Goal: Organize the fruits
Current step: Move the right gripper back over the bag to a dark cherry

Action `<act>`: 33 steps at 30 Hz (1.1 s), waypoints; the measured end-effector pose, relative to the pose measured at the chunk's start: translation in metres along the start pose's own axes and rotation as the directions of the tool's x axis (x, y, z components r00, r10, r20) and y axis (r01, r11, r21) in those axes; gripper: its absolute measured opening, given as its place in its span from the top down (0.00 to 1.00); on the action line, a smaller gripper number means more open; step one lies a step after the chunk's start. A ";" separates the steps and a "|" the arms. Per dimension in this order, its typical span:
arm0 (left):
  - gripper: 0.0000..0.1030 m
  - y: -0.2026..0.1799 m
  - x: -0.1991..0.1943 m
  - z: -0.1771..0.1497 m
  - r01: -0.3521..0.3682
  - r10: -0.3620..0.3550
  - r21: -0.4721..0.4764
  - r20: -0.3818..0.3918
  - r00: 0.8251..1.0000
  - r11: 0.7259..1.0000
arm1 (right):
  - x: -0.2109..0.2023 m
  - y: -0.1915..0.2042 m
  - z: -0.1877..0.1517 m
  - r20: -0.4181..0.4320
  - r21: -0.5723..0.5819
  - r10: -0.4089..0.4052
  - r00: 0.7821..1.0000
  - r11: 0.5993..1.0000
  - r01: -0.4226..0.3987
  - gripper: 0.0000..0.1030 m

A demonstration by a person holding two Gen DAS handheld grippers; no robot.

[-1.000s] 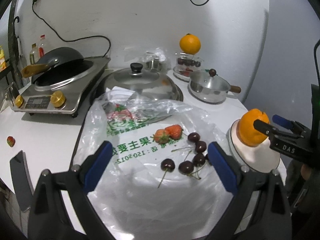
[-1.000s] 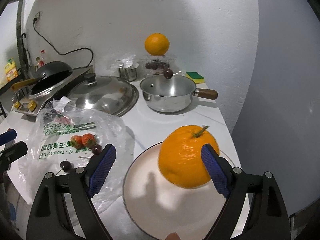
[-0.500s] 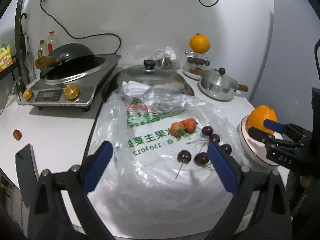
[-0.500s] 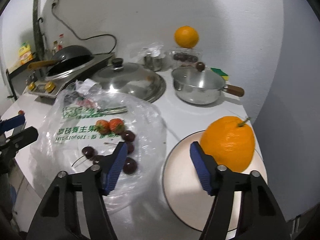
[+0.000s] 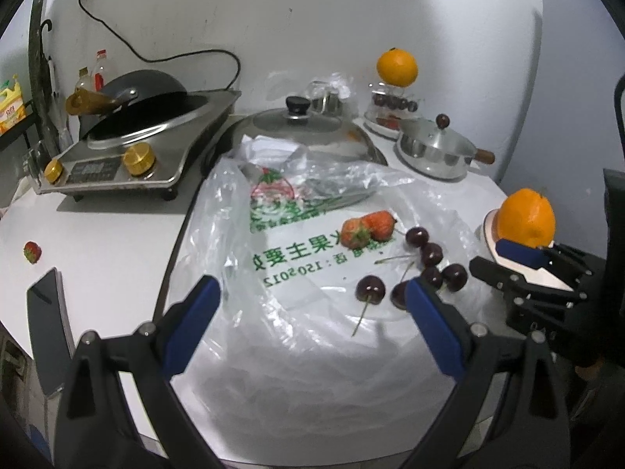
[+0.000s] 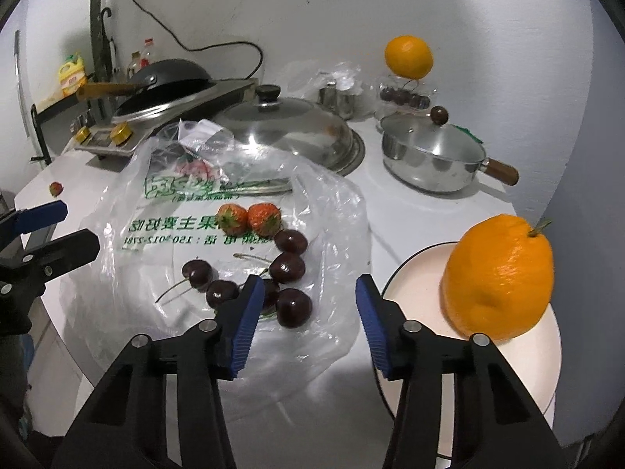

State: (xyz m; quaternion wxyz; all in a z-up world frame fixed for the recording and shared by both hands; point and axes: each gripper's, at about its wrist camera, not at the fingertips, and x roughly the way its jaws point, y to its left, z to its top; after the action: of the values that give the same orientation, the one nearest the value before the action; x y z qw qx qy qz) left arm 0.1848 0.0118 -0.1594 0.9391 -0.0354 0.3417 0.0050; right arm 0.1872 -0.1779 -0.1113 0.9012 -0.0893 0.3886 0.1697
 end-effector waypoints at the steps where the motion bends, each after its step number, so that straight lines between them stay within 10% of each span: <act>1: 0.06 -0.001 0.001 -0.001 -0.011 0.011 0.007 0.000 1.000 1.000 | 0.002 0.001 -0.001 -0.005 -0.002 0.004 1.000 1.000 -0.004 0.56; 33: 0.06 -0.007 0.028 0.001 -0.034 0.036 0.040 -0.060 0.998 0.999 | 0.034 -0.004 -0.009 -0.085 -0.011 0.124 0.989 0.992 -0.125 0.66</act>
State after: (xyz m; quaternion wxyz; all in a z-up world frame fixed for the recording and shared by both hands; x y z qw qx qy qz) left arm 0.2070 0.0040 -0.1765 0.9285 -0.0111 0.3708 0.0137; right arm 0.2046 -0.1759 -0.1421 0.8709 -0.0794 0.4298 0.2250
